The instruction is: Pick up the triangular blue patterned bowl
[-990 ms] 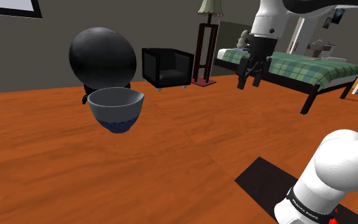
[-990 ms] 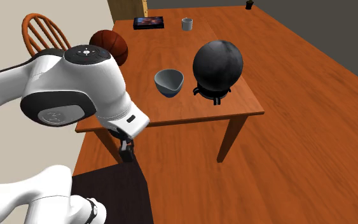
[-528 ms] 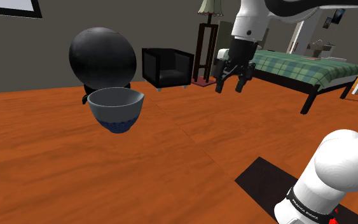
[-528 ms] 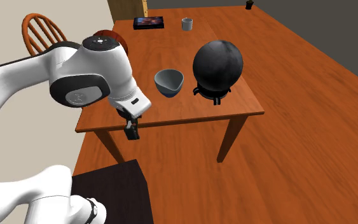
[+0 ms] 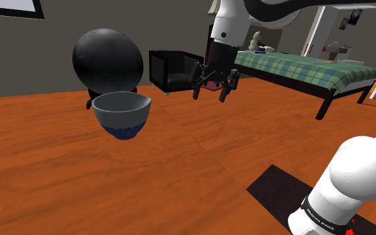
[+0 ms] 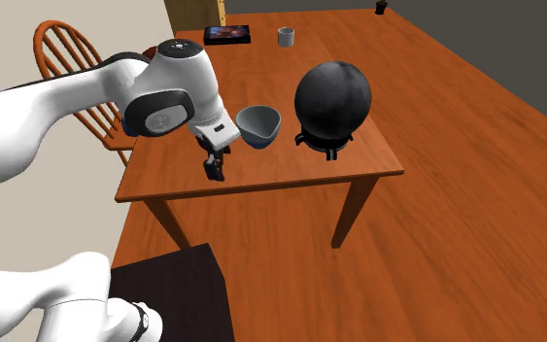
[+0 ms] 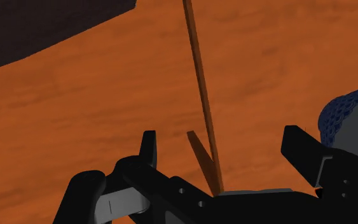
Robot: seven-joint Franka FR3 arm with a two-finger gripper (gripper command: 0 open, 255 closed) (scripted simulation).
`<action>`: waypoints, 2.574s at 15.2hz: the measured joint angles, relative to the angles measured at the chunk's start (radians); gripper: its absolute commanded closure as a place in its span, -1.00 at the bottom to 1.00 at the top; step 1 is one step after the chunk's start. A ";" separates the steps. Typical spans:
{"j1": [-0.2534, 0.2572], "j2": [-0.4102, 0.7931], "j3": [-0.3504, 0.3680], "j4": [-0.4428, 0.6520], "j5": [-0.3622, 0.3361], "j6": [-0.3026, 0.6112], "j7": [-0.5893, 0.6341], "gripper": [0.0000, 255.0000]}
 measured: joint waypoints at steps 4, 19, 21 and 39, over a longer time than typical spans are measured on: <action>-0.023 0.118 0.088 0.092 -0.009 0.067 0.143 -1.00; -0.045 0.508 0.286 0.360 -0.226 0.241 0.566 -1.00; -0.044 0.512 0.287 0.330 -0.228 0.274 0.566 -1.00; -0.045 0.512 0.286 0.380 -0.229 0.224 0.567 1.00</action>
